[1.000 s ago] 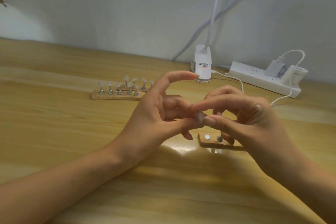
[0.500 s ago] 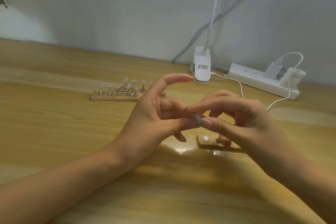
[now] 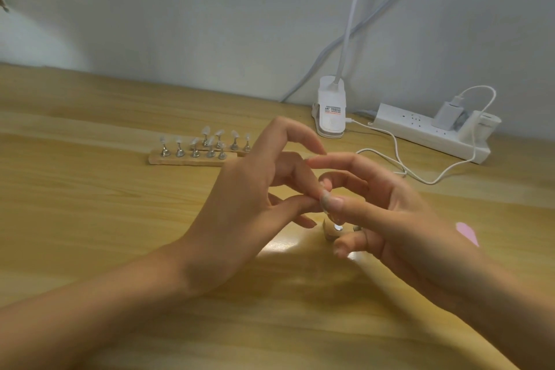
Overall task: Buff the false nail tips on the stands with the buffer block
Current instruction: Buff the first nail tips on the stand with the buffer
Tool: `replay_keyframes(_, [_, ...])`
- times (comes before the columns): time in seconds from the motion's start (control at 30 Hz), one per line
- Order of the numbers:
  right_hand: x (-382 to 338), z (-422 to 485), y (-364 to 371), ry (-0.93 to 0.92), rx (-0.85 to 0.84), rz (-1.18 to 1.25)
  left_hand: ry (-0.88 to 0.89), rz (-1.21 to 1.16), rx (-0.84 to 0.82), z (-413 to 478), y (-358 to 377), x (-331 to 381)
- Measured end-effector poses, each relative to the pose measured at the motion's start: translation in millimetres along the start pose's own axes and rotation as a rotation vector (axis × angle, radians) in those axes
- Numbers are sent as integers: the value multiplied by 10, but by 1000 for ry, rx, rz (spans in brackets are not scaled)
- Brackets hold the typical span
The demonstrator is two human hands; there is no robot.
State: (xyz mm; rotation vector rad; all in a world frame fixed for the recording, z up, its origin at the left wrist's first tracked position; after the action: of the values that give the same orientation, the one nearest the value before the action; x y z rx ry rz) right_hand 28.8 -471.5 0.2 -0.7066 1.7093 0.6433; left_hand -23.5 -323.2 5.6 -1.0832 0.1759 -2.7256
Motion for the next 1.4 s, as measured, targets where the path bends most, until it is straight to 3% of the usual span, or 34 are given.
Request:
replay_keyframes(0.23, [26,0,30,15,-64,53,79,96,-27,-5,15,58])
replay_keyframes(0.4, [-190,-96,-145,84,-96,-50,3,-60,-7,30,16,55])
replay_keyframes(0.47, [-383,-246,-415,70,-52,-245,-34,-94,-15,23,27,38])
replay_keyframes(0.57, [-565,-571,-956,26,299,-780,-120,-166,-24,-15,70,-23])
replay_keyframes(0.63, [-433,-740,-1297,125,420,-993,-168,-207,-28,-29,105,-62])
replay_keyframes(0.73, [-41,-875,-1572,292,363,-964,-228,-280,-47,-42,152,-99])
replay_keyframes(0.93, [67,-823,-1470,190,371,-932,-320,-230,-370,-160,358,-135])
replay_keyframes(1.07, [47,-808,-1462,169,437,-750,-275,-106,-443,-91,412,-118])
replay_keyframes(1.23, [127,-739,-1253,175,267,-580,-232,37,-378,-28,394,-173])
replay_keyframes(1.4, [101,-532,-1092,85,370,-607,-283,-12,-226,-13,290,-278])
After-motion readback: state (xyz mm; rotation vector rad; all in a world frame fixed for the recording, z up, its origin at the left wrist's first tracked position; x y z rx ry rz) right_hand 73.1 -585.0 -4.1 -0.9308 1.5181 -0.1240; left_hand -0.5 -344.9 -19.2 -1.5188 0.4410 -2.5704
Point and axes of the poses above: each hand's wrist, its own z-axis towards the middle knuckle, its own y-axis out of the palm, x = y × z, the point moved 4 cm from there along z, towards the middle knuckle, and after that the axes turned 15 degrees about y, right-handed, at the moved point
